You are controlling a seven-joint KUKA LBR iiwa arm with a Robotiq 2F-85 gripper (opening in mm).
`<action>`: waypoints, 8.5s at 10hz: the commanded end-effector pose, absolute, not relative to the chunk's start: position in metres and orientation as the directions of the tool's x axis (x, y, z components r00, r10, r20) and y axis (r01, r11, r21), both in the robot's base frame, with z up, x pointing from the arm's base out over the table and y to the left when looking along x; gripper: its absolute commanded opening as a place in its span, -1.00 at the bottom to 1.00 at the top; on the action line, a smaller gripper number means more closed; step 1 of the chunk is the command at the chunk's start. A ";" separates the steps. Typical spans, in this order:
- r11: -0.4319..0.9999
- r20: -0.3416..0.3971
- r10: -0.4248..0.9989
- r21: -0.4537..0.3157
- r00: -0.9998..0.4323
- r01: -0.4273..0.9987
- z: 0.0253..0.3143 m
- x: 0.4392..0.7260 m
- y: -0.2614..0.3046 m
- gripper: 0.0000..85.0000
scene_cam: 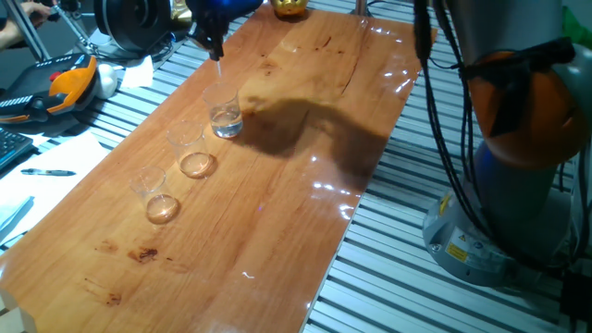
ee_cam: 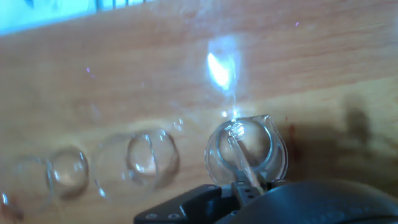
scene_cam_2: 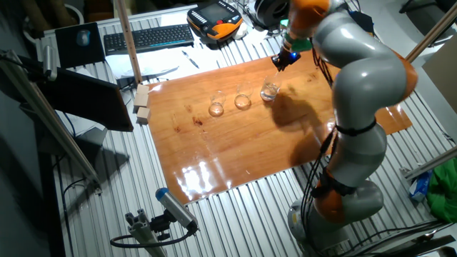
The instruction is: Stir the beaker with a glass rod
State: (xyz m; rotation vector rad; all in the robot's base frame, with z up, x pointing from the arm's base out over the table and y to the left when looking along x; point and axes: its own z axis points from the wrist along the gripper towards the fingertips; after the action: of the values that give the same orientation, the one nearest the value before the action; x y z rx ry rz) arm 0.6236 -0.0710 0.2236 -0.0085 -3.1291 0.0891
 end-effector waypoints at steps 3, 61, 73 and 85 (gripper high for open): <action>0.999 0.173 -0.040 0.020 -0.984 -0.037 0.221 0.621 -0.070 -1.00; 0.952 0.165 0.239 0.153 -0.957 0.264 0.217 0.625 -0.069 -1.00; 0.993 0.332 0.069 0.069 -0.941 0.098 0.226 0.625 -0.078 -1.00; 1.000 -0.003 0.019 0.003 -1.000 0.019 0.221 0.625 -0.088 -1.00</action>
State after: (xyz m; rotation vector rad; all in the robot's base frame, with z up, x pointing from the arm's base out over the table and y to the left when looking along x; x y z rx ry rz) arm 0.6250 -0.0877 0.2217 -0.0571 -3.1782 -0.0114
